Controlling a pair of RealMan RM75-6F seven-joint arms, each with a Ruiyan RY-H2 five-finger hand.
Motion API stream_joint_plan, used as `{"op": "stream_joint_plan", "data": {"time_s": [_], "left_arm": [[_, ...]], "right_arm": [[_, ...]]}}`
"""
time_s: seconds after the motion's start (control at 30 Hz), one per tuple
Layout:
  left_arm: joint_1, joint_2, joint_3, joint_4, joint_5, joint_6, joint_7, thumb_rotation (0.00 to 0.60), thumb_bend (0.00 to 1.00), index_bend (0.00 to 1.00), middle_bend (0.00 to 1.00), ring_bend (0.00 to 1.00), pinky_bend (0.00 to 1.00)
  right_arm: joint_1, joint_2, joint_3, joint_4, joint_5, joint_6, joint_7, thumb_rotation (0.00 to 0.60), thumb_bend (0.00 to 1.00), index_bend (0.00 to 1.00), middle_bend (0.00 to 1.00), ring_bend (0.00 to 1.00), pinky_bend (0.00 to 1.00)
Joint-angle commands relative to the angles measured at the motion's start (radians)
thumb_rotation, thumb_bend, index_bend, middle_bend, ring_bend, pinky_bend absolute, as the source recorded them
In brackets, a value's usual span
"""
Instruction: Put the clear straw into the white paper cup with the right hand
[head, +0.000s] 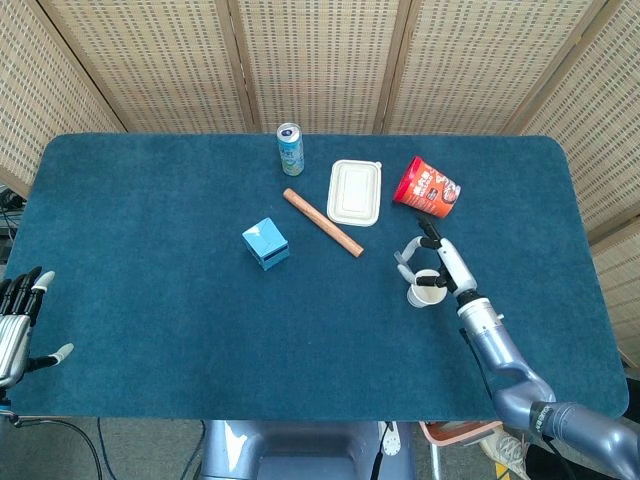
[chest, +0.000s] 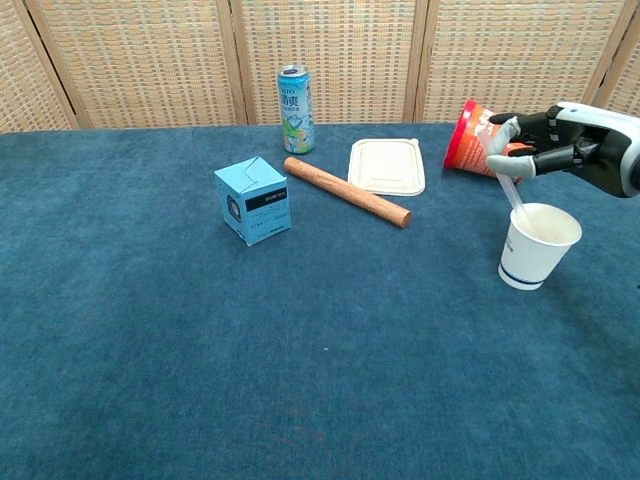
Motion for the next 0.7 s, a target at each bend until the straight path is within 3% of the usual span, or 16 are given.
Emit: {"op": "stream_joint_plan", "data": {"time_s": [0.03, 0.33, 0.47, 0.6, 0.7], "left_arm": [[0.000, 0.000, 0.000, 0.000, 0.000, 0.000, -0.001, 0.600, 0.06, 0.00, 0.00, 0.00, 0.00], [-0.001, 0.002, 0.001, 0.001, 0.003, -0.001, -0.005, 0.600, 0.06, 0.00, 0.00, 0.00, 0.00], [-0.001, 0.004, 0.001, 0.001, 0.005, 0.000, -0.009, 0.600, 0.06, 0.00, 0.00, 0.00, 0.00], [0.004, 0.007, 0.003, -0.001, 0.011, 0.010, -0.015, 0.600, 0.06, 0.00, 0.00, 0.00, 0.00], [0.008, 0.008, 0.003, -0.001, 0.015, 0.018, -0.018, 0.600, 0.06, 0.00, 0.00, 0.00, 0.00]], "right_arm": [[0.003, 0.008, -0.009, -0.003, -0.013, -0.001, 0.011, 0.600, 0.26, 0.40, 0.00, 0.00, 0.00], [-0.011, 0.053, -0.017, -0.054, -0.036, 0.046, -0.002, 0.600, 0.16, 0.27, 0.00, 0.00, 0.00], [-0.039, 0.143, -0.037, -0.144, -0.069, 0.086, -0.061, 0.600, 0.09, 0.16, 0.00, 0.00, 0.00], [-0.084, 0.276, -0.092, -0.247, -0.121, 0.118, -0.172, 0.600, 0.00, 0.01, 0.00, 0.00, 0.00], [-0.129, 0.342, -0.133, -0.290, -0.159, 0.174, -0.280, 0.600, 0.00, 0.00, 0.00, 0.00, 0.00]]}}
